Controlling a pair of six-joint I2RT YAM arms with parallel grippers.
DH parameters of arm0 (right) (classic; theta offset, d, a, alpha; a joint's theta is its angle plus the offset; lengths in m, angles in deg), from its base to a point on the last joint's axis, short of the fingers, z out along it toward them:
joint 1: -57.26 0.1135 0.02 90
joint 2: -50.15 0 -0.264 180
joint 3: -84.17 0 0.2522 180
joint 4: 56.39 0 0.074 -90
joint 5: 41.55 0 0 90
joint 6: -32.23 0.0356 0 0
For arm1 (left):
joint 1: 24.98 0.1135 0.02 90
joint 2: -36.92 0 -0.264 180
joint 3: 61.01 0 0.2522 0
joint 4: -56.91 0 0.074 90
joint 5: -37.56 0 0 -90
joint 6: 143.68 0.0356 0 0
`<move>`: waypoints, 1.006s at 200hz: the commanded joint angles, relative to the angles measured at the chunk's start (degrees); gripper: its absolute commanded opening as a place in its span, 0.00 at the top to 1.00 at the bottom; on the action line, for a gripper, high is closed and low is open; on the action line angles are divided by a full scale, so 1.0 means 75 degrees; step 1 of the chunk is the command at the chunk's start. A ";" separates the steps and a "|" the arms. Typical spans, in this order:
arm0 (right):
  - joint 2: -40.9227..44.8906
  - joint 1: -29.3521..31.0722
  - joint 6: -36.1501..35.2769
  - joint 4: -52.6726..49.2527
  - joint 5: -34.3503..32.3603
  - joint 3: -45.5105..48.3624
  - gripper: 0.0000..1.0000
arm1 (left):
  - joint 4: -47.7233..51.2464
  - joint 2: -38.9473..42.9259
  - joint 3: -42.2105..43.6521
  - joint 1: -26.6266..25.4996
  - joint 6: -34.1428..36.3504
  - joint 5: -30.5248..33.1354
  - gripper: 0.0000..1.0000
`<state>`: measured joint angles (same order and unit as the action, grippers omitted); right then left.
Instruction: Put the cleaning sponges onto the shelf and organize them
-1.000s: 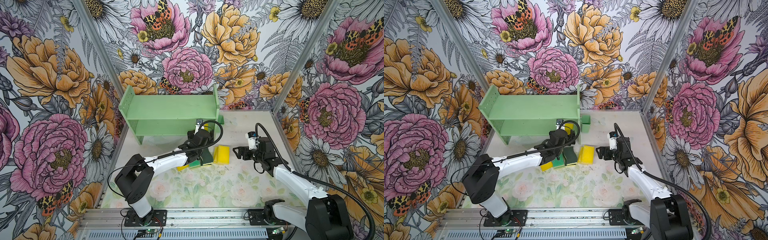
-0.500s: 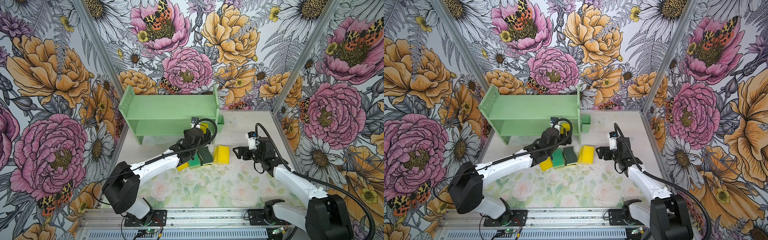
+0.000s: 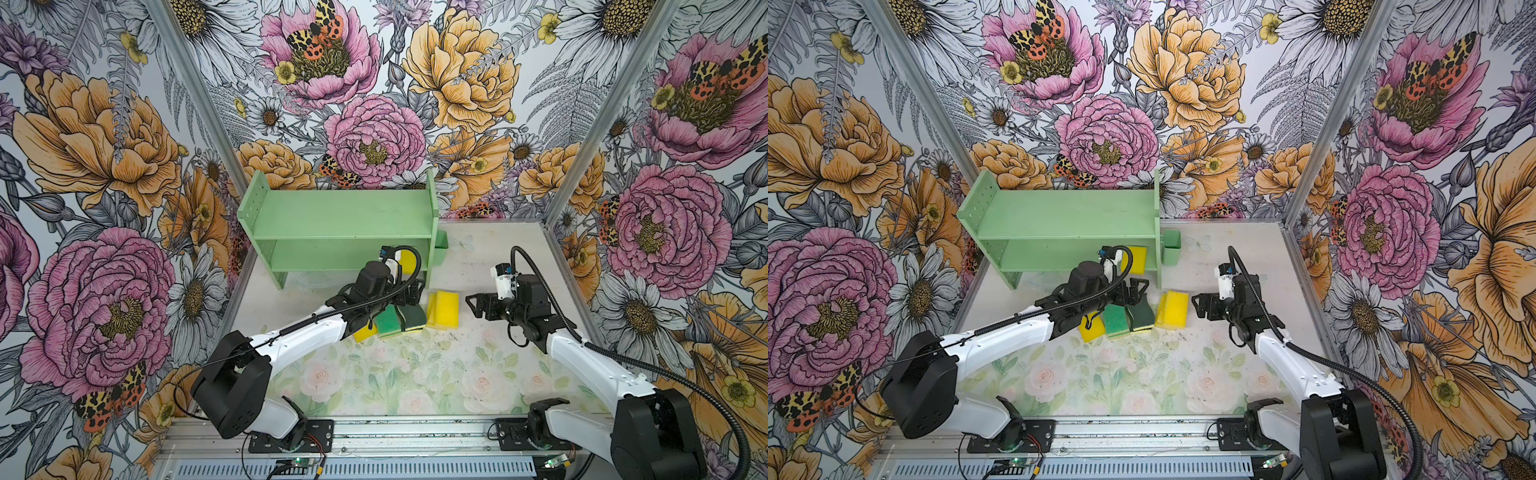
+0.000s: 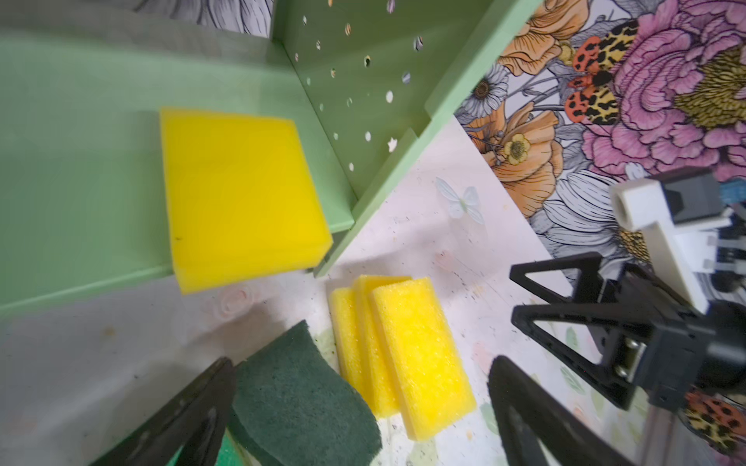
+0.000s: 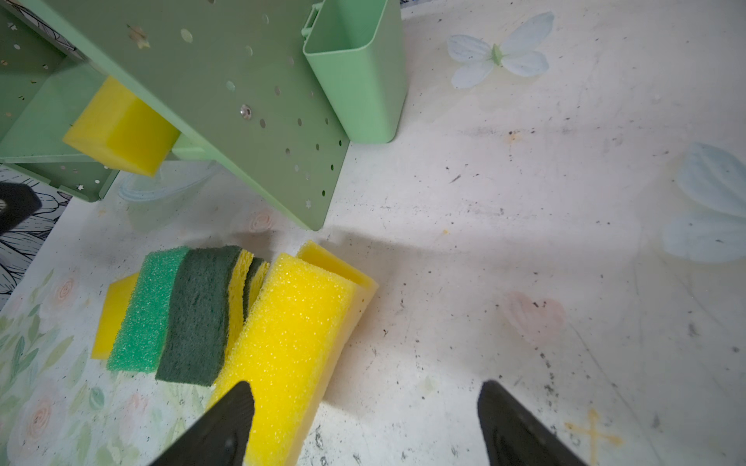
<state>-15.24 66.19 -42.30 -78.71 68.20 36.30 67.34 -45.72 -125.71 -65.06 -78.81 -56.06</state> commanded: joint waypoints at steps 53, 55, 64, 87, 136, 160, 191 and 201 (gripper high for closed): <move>-0.0036 -0.0035 -0.0009 0.0068 0.0039 -0.0036 0.11 | -0.1517 0.0265 0.0663 0.0630 -0.0728 -0.1858 0.01; -0.0030 -0.0037 -0.0010 0.0067 0.0039 -0.0032 0.11 | -0.1552 0.0246 0.0654 0.0626 -0.0737 -0.1908 0.01; -0.0031 -0.0031 -0.0004 0.0065 0.0029 -0.0033 0.11 | -0.1722 0.0144 0.0634 0.0655 -0.0768 -0.2110 0.01; -0.0033 -0.0039 0.0002 0.0068 0.0033 -0.0031 0.11 | -0.2293 -0.0161 0.0589 0.0665 -0.0923 -0.2413 0.01; -0.0024 -0.0031 -0.0017 0.0074 0.0019 -0.0033 0.11 | -0.2852 -0.0662 0.0478 0.0659 -0.1048 -0.2419 0.01; -0.0026 -0.0042 -0.0023 0.0068 0.0016 -0.0017 0.11 | -0.2915 -0.0655 0.0517 0.0542 -0.0843 -0.2051 0.01; -0.0039 -0.0035 -0.0019 0.0071 0.0012 -0.0023 0.11 | -0.2909 -0.0599 0.0510 0.0385 -0.0599 -0.1881 0.01; -0.0055 -0.0032 -0.0015 0.0074 0.0004 -0.0016 0.11 | -0.2915 -0.0612 0.0504 0.0404 -0.0599 -0.1872 0.01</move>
<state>-15.24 66.19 -42.33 -78.71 68.20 36.30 47.64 -50.83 -121.12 -61.67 -85.19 -71.42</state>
